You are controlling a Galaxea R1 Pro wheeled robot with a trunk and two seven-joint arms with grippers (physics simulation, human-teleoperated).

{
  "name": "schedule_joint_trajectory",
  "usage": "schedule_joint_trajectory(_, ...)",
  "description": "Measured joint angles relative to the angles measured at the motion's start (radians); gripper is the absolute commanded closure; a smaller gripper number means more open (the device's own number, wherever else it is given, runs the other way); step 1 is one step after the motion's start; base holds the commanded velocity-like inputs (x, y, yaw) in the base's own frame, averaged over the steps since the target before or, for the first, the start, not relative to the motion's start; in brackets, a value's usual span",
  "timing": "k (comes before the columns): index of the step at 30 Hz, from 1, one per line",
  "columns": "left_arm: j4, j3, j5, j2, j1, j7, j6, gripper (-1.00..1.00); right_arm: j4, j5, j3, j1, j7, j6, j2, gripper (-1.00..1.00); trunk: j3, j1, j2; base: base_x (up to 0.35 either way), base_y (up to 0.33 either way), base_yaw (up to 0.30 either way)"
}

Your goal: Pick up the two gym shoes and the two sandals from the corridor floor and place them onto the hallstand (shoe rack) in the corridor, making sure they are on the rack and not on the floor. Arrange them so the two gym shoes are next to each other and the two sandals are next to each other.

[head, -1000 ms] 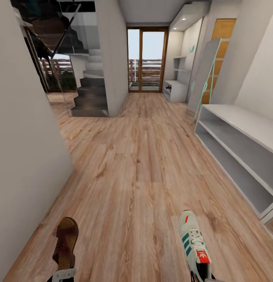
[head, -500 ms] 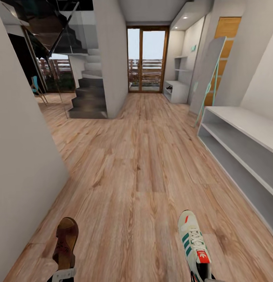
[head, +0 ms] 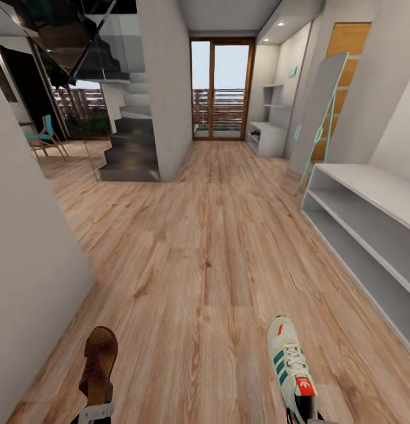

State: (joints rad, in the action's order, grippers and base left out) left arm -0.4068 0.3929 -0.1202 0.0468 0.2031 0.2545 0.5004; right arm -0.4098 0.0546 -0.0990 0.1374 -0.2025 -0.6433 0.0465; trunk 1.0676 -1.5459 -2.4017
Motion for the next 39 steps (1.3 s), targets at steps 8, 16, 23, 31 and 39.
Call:
schedule_joint_trajectory(8,0.0,0.0,0.0,0.0,0.0,0.0,0.0,1.0,0.0,0.0,0.0,0.0,0.0,0.0,0.0,1.0,0.0,0.0,0.0,0.339,0.0,0.0)
schedule_joint_trajectory(16,0.0,0.0,0.0,0.0,0.0,0.0,0.0,1.0,0.0,0.0,0.0,0.0,0.0,0.0,0.0,1.0,0.0,0.0,0.0,0.339,-0.063,0.0)
schedule_joint_trajectory(23,0.0,0.0,0.0,0.0,0.0,0.0,0.0,1.0,0.0,0.0,0.0,0.0,0.0,0.0,0.0,1.0,0.0,0.0,0.0,0.339,-0.089,0.0)
schedule_joint_trajectory(31,0.0,0.0,0.0,0.0,0.0,0.0,0.0,1.0,0.0,0.0,0.0,0.0,0.0,0.0,0.0,1.0,0.0,0.0,0.0,0.339,-0.09,0.0)
schedule_joint_trajectory(39,0.0,0.0,0.0,0.0,0.0,0.0,0.0,1.0,-0.001,0.0,0.0,0.0,0.0,0.0,0.0,1.0,-0.003,0.0,0.0,0.339,-0.09,0.0)
